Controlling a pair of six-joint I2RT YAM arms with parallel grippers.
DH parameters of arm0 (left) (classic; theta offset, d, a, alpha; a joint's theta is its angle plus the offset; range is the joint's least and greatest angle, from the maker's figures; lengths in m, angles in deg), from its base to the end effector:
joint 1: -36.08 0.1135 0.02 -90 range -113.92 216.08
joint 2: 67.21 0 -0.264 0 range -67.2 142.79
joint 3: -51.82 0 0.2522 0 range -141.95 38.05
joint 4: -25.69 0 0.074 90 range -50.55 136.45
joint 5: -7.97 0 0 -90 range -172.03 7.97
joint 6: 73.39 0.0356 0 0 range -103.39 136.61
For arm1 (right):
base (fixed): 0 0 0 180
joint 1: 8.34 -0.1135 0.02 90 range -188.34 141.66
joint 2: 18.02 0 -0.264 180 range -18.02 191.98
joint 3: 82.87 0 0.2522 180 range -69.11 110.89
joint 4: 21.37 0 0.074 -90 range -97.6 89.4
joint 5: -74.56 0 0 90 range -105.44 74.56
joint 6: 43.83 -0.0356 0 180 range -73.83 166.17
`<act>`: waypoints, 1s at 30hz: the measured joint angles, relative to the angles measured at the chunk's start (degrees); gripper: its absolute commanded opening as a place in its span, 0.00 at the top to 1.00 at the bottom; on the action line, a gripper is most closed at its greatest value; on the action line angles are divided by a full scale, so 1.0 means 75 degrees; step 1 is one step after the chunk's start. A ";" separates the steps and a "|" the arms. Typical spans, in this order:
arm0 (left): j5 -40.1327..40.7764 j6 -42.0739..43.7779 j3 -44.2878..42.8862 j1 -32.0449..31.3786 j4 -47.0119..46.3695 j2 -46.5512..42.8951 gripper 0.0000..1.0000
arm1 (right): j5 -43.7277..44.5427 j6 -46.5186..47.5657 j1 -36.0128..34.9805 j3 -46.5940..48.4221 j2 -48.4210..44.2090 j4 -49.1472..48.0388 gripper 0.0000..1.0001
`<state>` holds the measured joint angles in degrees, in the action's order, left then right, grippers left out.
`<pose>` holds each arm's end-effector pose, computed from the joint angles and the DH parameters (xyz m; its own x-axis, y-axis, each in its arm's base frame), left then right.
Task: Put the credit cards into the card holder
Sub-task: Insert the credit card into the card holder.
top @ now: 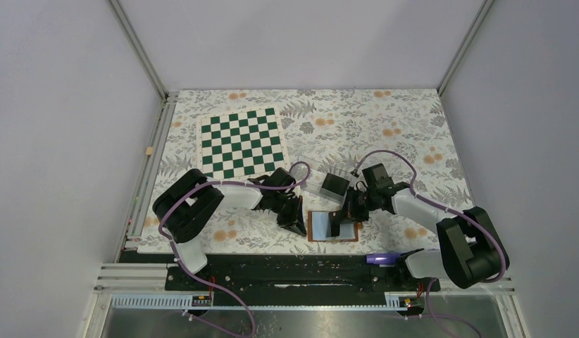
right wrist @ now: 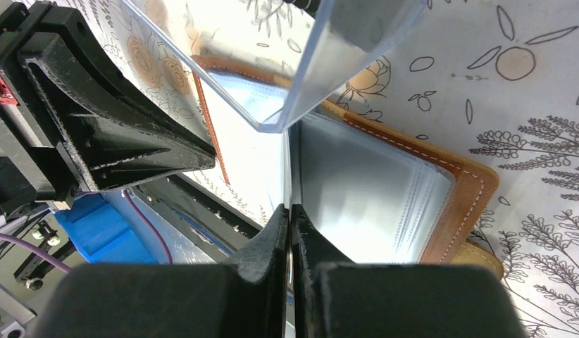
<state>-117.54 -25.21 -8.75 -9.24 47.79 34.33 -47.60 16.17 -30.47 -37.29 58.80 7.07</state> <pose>0.2032 -0.2349 0.1150 -0.9765 0.2155 0.0078 0.1512 0.7099 -0.6879 0.2041 0.1034 0.1499 -0.9764 0.0599 -0.2075 -0.0919 0.7541 0.6503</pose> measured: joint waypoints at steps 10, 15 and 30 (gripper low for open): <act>0.0000 0.0020 -0.0061 0.0000 0.0090 0.0029 1.00 | 0.0032 -0.0119 0.0000 -0.0172 -0.0201 -0.0050 0.99; -0.0006 0.0032 -0.0154 0.0000 0.0160 0.0093 1.00 | 0.0137 -0.0149 -0.0003 -0.0367 -0.0597 -0.0047 0.99; 0.0015 0.0032 -0.0259 -0.0003 0.0216 0.0146 1.00 | 0.0338 -0.0323 -0.0003 -0.0597 -0.0842 -0.0128 1.00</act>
<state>-117.43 -24.97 -10.70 -9.27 49.40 35.42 -45.07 13.75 -30.50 -41.77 52.48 6.11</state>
